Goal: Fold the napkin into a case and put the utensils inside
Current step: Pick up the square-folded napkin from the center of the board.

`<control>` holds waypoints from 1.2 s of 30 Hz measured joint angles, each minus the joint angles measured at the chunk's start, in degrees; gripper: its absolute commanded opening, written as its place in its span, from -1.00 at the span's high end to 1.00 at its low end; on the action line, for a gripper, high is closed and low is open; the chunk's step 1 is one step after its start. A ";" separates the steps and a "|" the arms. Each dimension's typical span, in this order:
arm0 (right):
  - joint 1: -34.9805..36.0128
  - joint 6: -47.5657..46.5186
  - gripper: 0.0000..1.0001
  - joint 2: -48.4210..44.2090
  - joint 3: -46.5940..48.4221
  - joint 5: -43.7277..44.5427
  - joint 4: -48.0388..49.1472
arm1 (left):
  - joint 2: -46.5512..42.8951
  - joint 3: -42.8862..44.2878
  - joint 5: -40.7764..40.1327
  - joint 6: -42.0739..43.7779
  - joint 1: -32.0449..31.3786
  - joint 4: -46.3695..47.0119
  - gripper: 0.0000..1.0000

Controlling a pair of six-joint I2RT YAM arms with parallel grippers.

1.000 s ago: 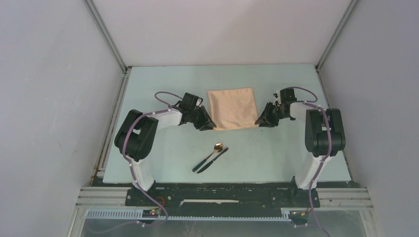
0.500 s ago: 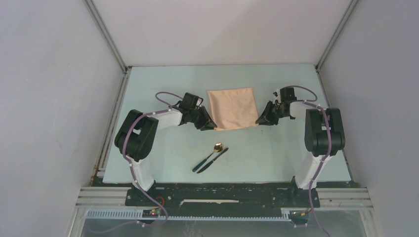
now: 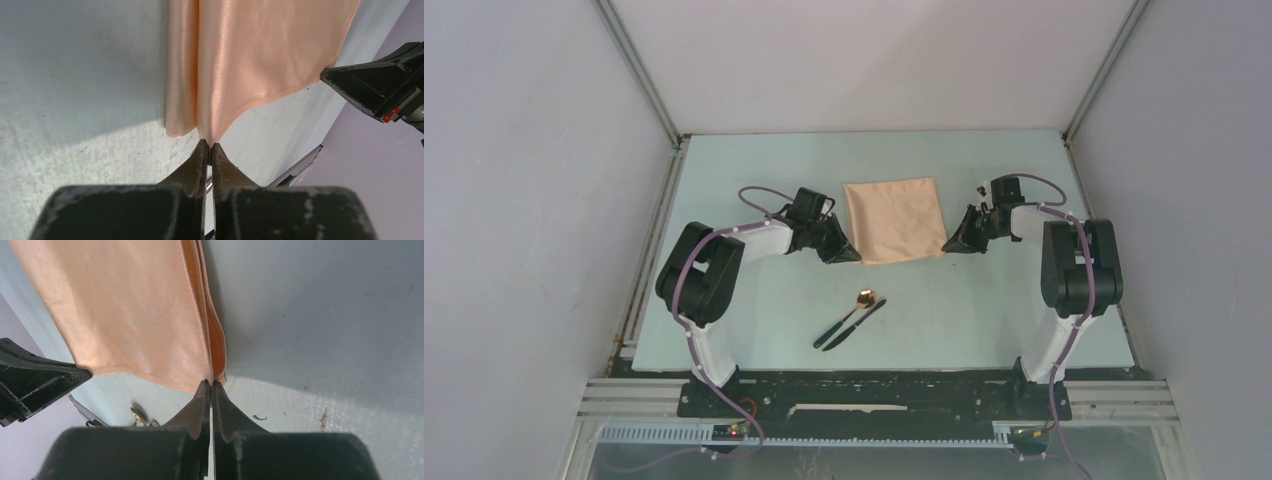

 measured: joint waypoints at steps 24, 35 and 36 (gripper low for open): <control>0.39 0.98 0.13 -0.66 0.00 -0.63 -1.14 | -0.17 -1.53 -0.11 0.02 1.53 0.04 0.99; 0.33 8.44 0.18 1.07 -1.05 -1.36 1.64 | -0.17 -2.29 -0.07 0.02 1.53 0.98 1.00; 0.33 8.79 0.20 1.07 -1.05 -1.33 1.75 | -0.17 -2.29 -0.07 0.02 1.53 1.07 1.00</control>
